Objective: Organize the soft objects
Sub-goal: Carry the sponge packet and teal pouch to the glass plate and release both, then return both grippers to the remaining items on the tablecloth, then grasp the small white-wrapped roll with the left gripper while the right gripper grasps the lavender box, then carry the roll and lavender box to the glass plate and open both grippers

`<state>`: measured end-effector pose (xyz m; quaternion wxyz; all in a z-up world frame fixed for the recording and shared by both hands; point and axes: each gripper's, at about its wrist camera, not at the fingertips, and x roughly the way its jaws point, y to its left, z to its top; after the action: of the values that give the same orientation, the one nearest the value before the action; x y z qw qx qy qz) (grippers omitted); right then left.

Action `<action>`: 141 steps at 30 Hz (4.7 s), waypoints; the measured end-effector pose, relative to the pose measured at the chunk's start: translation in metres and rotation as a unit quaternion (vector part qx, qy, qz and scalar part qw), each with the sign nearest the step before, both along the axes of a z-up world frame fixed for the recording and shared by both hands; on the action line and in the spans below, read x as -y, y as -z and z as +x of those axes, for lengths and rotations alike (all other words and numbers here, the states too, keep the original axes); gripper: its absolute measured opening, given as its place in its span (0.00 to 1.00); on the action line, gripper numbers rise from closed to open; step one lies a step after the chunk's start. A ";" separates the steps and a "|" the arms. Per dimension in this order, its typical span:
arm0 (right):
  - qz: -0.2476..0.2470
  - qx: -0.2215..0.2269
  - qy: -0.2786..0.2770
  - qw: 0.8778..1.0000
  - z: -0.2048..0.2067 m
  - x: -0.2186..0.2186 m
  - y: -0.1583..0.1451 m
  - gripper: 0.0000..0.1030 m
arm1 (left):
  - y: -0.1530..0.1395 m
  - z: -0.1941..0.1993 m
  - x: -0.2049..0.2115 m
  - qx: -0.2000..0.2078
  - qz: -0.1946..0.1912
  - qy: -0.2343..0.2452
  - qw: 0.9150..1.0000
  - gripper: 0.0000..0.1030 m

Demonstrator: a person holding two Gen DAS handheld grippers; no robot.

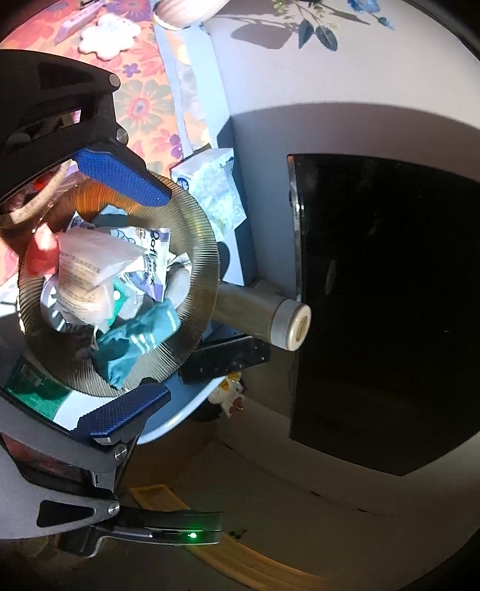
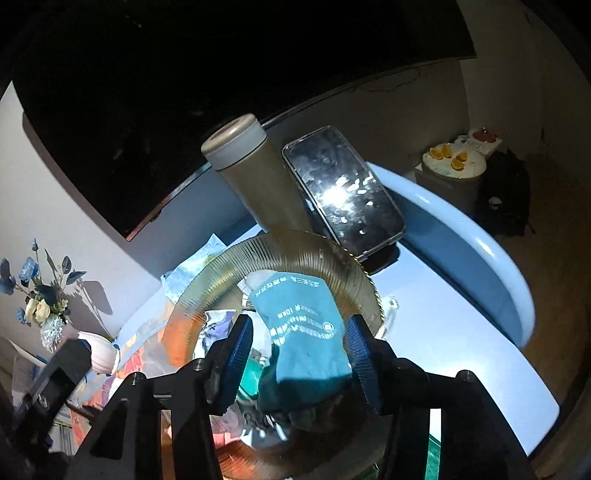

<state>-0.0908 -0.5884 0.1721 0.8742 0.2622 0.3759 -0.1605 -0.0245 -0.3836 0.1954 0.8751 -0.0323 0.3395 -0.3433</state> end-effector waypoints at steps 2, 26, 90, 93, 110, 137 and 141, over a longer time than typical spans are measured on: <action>-0.002 0.000 -0.002 1.000 -0.005 -0.005 -0.004 0.51 | -0.005 -0.008 -0.005 0.008 -0.001 0.002 1.000 0.94; -0.032 0.027 -0.119 0.992 -0.052 -0.154 -0.057 0.55 | -0.032 -0.079 -0.174 0.054 0.006 -0.078 0.995 0.94; 0.008 -0.061 -0.300 0.952 0.056 -0.385 0.122 0.62 | 0.164 0.072 -0.374 -0.060 0.068 -0.241 0.966 0.26; -0.017 -0.059 -0.321 0.945 0.063 -0.394 0.123 0.78 | 0.163 0.073 -0.375 -0.064 0.060 -0.241 0.967 0.26; -0.158 -0.055 -0.323 0.932 0.086 -0.432 0.135 0.39 | 0.179 0.087 -0.369 -0.116 0.050 -0.211 0.969 0.38; -0.157 -0.045 -0.328 0.930 0.082 -0.435 0.134 0.38 | 0.173 0.081 -0.368 -0.084 0.067 -0.207 0.972 0.25; -0.146 -0.047 -0.316 0.936 0.077 -0.428 0.132 0.38 | 0.170 0.075 -0.366 -0.064 0.077 -0.214 0.972 0.25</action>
<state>-0.0139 -0.1607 0.0399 0.8899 -0.0086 0.4523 0.0588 0.0506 -0.0181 0.0258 0.9048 -0.0582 0.4051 -0.1177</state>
